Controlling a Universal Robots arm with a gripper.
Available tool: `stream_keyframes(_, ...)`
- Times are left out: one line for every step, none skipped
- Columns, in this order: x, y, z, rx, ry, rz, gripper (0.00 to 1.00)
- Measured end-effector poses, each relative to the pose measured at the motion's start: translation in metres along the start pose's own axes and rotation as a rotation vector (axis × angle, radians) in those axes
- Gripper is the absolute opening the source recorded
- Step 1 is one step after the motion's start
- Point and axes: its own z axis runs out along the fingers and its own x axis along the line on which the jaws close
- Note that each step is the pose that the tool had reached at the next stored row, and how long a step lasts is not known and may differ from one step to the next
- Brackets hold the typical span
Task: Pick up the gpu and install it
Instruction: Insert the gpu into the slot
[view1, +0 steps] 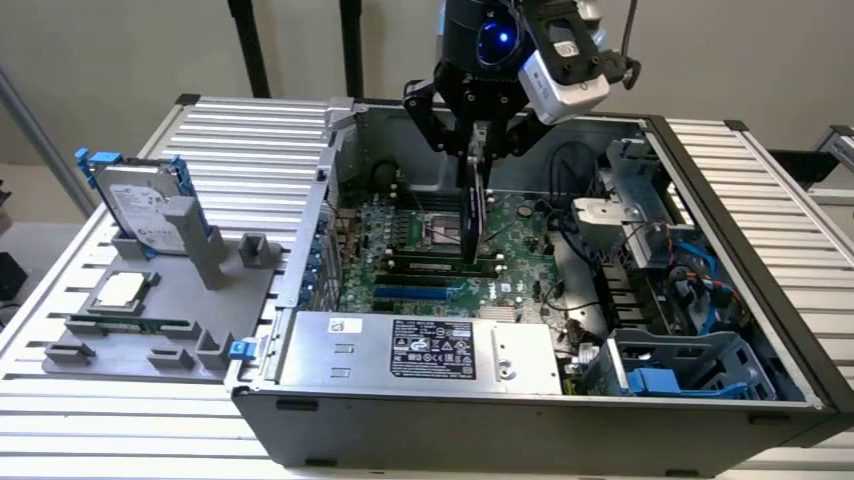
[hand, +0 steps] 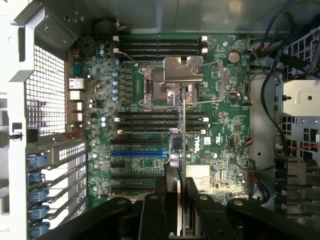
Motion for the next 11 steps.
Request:
stream_keyframes(0.0,0.0,0.0,0.0001,0.0,0.0,0.0)
stream_keyframes(0.0,0.0,0.0,0.0001,0.0,0.0,0.0)
stream_keyframes(0.0,0.0,0.0,0.0,0.0,0.0,0.0)
stream_keyframes(0.0,0.0,0.0,0.0,0.0,0.0,0.0)
stream_keyframes(0.0,0.0,0.0,0.0,0.0,0.0,0.0)
stream_keyframes(0.0,0.0,0.0,0.0,0.0,0.0,0.0)
stream_keyframes(0.0,0.0,0.0,0.0,0.0,0.0,0.0)
stream_keyframes(0.0,0.0,0.0,0.0001,0.0,0.0,0.0)
stream_keyframes(0.0,0.0,0.0,0.0,0.0,0.0,0.0)
stream_keyframes(0.0,0.0,0.0,0.0,0.0,0.0,0.0)
stream_keyframes(0.0,0.0,0.0,0.0,0.0,0.0,0.0)
